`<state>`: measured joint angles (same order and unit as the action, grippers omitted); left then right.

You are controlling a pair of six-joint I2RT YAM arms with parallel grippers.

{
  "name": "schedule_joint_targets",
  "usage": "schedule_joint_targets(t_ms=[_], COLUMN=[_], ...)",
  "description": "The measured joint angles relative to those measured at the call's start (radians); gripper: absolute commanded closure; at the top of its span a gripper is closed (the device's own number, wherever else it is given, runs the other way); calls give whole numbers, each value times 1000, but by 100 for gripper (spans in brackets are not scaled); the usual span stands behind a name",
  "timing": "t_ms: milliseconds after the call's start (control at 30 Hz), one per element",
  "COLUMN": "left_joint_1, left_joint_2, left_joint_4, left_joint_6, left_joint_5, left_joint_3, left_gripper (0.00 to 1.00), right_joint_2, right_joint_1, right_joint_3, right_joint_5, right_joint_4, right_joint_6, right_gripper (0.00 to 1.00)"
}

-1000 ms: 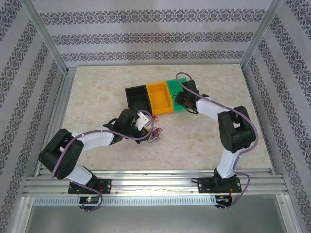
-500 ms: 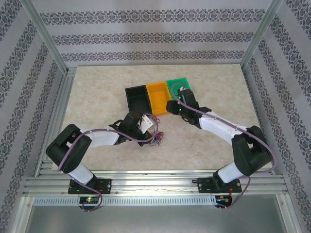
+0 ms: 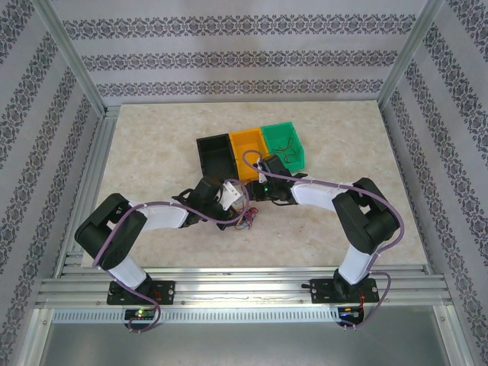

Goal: Untangle the cables

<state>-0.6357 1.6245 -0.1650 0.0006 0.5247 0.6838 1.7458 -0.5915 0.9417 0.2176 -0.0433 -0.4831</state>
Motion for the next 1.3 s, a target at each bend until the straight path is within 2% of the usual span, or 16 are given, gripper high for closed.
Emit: schedule_joint_targets(t_ms=[33,100,367,600,767,900,1100,1200,1300], left_joint_1=[0,0,-1,-7,-7,-7,-8,-20,-37], left_joint_2=[0,0,6,48,78,80,80,80,80], left_joint_4=[-2,-9,-55,-131,-172,-188,-210,-209,-209], left_joint_6=[0,0,-23,-133,-198,-195,-150,-132,-121], left_joint_5=[-2,-10,-102,-270,-346,-332,-243,-206,-184], left_joint_3=[-1,-3,-12,-1,14,11,-2,-3,-3], left_gripper=[100,100,100,100,100,100,100,100,100], right_joint_2=[0,0,-31,-175,-235,-312,-436,-400,-296], right_joint_1=[0,0,61,181,254,282,288,297,316], right_joint_3=[2,2,-71,-224,-302,-317,-276,-181,-49], right_joint_5=[-1,-3,-57,-205,-251,-257,-262,-247,-199], right_joint_4=[2,8,50,74,82,78,77,79,79], right_joint_6=[3,3,-67,-264,-357,-349,-265,-216,-172], right_gripper=[90,100,100,100,100,100,100,100,100])
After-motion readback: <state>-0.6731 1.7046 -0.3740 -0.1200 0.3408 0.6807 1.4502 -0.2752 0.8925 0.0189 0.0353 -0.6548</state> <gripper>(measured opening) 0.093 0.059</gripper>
